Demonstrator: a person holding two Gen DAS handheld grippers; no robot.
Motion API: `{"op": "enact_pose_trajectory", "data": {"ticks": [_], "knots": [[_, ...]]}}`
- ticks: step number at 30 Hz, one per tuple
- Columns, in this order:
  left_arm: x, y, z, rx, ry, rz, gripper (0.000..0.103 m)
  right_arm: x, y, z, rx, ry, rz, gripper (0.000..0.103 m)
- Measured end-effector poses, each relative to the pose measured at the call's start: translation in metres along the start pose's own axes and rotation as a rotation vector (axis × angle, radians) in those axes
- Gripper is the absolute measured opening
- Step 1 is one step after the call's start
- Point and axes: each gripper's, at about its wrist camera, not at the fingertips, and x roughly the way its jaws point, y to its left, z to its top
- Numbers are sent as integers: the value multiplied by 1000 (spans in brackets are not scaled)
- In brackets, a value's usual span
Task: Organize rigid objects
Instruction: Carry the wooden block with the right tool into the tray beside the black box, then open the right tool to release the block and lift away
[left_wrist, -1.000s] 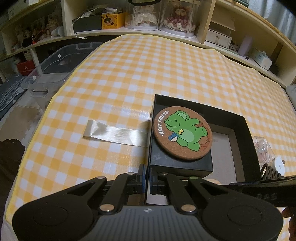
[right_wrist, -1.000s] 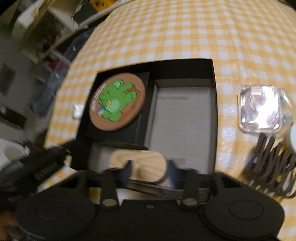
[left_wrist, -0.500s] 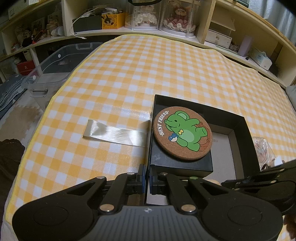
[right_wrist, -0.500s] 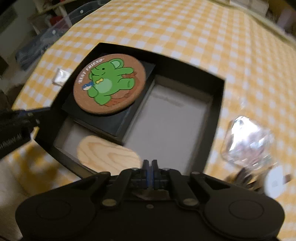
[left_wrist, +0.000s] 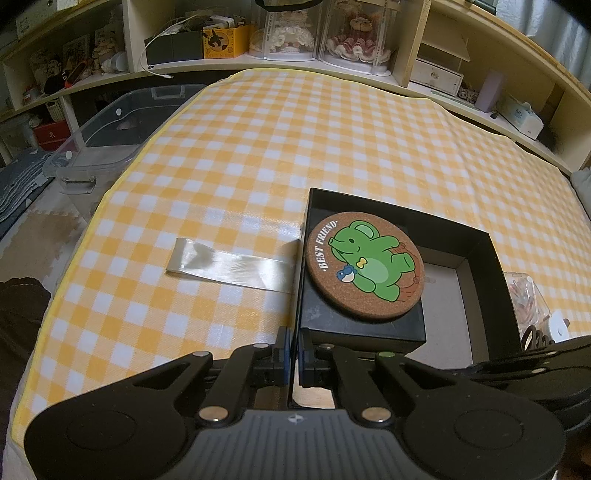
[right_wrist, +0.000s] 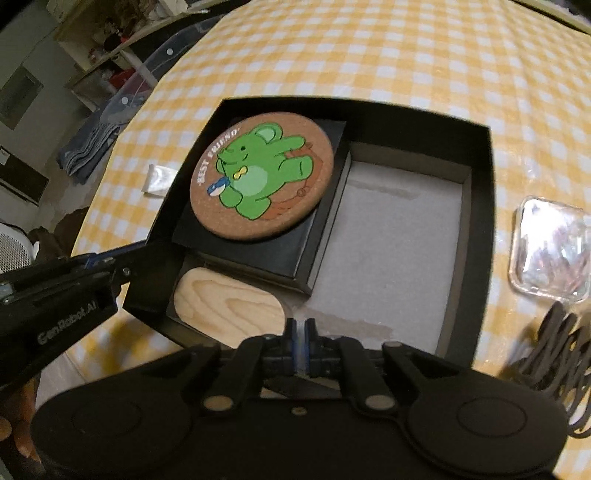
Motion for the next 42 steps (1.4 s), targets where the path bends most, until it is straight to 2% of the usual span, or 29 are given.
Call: {"op": "enact_pose_trajectory", "data": {"ticks": [2,4,8,10,12,14,16,21,28,33,38,42], "knots": [[0,0,0,0,0,0,3,-11,-1,-3,-12,-29,-3,14],[0,0,0,2,0,1,3,-22,-2,-6,-18,-57,17,27],[0,0,0,3,0,3,3,-46,-3,-11,-40,-113,25,38],[0,0,0,4,0,3,3,-59,-6,-14,-41,-142,31,52],[1,0,0,6,1,5,3,-69,-8,-17,-46,-175,22,57],[1,0,-1,7,1,6,3,-82,-10,-20,-59,-207,23,66],[1,0,-1,7,1,6,3,-93,-11,-24,-71,-242,23,80],[0,-1,-1,14,1,14,3,-120,-16,-35,-95,-330,32,101],[0,-2,0,8,1,21,3,-153,-25,-48,-146,-409,19,103],[-1,-3,0,3,4,30,4,-178,-41,-57,-177,-484,-37,103],[-1,-5,0,10,7,43,4,-200,-66,-59,-170,-552,-101,103],[-1,-7,1,14,8,52,4,-212,-92,-58,-113,-579,-140,103]]}}
